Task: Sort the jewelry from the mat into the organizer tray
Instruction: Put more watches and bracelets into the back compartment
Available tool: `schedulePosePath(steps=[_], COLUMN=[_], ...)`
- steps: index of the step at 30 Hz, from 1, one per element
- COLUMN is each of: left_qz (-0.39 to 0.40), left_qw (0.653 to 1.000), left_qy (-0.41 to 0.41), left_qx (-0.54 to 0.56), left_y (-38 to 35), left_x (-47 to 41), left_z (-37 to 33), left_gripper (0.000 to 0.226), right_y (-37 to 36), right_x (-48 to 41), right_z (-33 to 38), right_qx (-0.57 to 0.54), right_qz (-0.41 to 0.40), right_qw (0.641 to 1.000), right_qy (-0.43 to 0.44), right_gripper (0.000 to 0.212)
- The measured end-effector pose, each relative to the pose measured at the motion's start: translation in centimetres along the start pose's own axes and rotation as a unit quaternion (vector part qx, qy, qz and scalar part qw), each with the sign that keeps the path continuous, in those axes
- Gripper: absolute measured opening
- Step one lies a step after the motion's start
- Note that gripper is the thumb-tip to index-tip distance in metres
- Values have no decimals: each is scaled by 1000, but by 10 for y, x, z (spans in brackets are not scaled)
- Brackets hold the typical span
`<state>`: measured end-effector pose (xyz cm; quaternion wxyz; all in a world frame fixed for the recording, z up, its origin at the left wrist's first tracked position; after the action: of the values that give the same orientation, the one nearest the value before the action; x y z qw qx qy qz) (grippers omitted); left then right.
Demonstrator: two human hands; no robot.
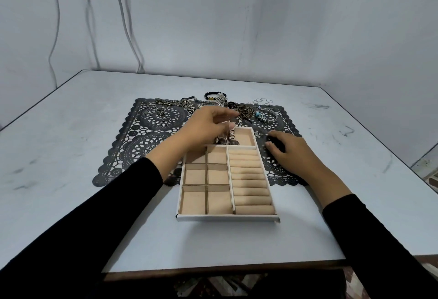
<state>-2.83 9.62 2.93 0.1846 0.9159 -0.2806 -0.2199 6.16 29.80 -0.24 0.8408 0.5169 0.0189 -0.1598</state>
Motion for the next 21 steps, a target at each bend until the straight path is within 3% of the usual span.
schedulePosePath(steps=[6, 13, 16, 21], left_qz=[-113, -157, -144, -54], left_qw=[993, 982, 978, 971], left_qy=[-6, 15, 30, 39], left_qx=[-19, -101, -149, -230], left_y=[34, 70, 79, 81], left_x=[-5, -8, -13, -25], left_z=[7, 40, 57, 77], left_gripper=[20, 22, 25, 31], right_y=[3, 4, 0, -5], right_x=[-11, -37, -51, -72], right_z=[-2, -4, -9, -13], right_qx=[-12, -12, -7, -8], right_qz=[-29, -68, -69, -71], right_qw=[1000, 998, 998, 997], right_qy=[-4, -1, -11, -16], right_gripper=[35, 36, 36, 32])
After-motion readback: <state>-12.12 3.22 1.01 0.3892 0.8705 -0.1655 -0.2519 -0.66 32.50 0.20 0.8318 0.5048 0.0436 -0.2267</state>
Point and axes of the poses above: each hand's wrist, its own x-axis away from the middle knuckle, its own y-axis out of the back of the hand, z = x × y, the point moved 5 cm from there along -x, towards the middle knuckle, and after that the axes turned 6 degrees about -y, right-handed, at the moved point
